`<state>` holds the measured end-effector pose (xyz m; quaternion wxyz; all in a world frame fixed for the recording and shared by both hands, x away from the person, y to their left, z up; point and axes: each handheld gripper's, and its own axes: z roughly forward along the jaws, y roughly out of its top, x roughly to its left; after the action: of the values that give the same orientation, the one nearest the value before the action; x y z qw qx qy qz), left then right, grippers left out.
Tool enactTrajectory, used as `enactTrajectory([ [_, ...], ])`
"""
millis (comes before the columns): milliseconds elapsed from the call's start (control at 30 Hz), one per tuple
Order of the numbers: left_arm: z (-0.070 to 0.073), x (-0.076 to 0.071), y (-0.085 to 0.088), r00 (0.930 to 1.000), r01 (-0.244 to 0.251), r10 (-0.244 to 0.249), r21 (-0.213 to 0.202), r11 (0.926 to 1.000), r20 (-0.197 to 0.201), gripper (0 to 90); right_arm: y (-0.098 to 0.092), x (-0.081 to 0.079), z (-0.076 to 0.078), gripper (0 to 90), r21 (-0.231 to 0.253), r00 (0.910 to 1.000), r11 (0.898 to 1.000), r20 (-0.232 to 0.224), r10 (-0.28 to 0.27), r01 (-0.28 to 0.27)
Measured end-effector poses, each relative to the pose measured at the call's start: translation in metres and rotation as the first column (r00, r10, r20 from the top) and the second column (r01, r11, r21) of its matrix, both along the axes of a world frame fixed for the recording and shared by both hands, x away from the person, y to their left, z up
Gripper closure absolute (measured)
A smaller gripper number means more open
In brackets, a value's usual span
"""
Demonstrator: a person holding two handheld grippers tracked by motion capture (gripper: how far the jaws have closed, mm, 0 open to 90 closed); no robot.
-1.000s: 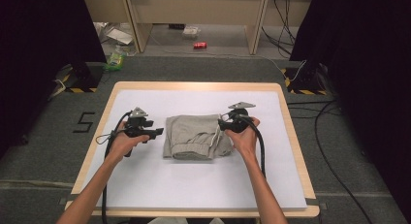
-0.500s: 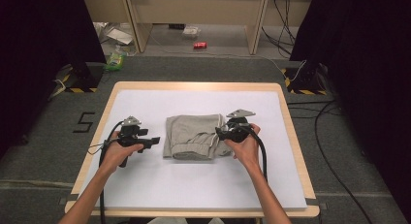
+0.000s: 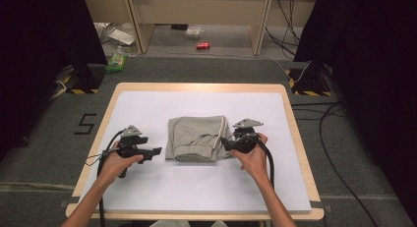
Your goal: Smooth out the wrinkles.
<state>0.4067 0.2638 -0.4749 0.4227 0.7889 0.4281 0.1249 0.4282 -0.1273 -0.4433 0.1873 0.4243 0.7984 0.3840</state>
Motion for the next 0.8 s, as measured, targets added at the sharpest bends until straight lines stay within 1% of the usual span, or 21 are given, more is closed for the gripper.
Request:
enactTrajectory([
  [200,-0.005,-0.014,0.000,0.9998,0.019,-0.019,0.012,0.9998,-0.002,19.7,-0.004,-0.015,-0.002,33.1,0.007,0.9998,1.000,0.005,0.018,-0.018],
  [333,-0.009,-0.020,0.000,0.9997,0.025,-0.024,0.019,0.9995,-0.008,19.6,-0.006,-0.025,-0.004,32.4,0.014,0.9997,1.000,0.005,0.025,-0.025],
  [433,-0.011,-0.025,0.000,0.9997,0.025,-0.025,0.020,0.9995,-0.008,19.6,-0.008,-0.032,-0.005,32.1,0.025,0.9996,0.999,0.011,0.025,-0.025],
  [567,-0.012,-0.031,-0.001,0.9996,0.029,-0.029,0.025,0.9993,-0.006,19.6,-0.011,-0.039,-0.006,31.9,0.027,0.9995,0.999,0.009,0.029,-0.029],
  [700,-0.013,-0.037,-0.002,0.9996,0.029,-0.030,0.039,0.9988,0.002,19.6,-0.012,-0.045,-0.011,31.6,0.024,0.9995,0.999,0.000,0.030,-0.030],
  [800,-0.014,-0.042,0.000,0.9994,0.036,-0.036,0.037,0.9987,0.001,19.6,-0.012,-0.050,-0.015,31.1,0.019,0.9994,0.999,-0.010,0.032,-0.032],
])
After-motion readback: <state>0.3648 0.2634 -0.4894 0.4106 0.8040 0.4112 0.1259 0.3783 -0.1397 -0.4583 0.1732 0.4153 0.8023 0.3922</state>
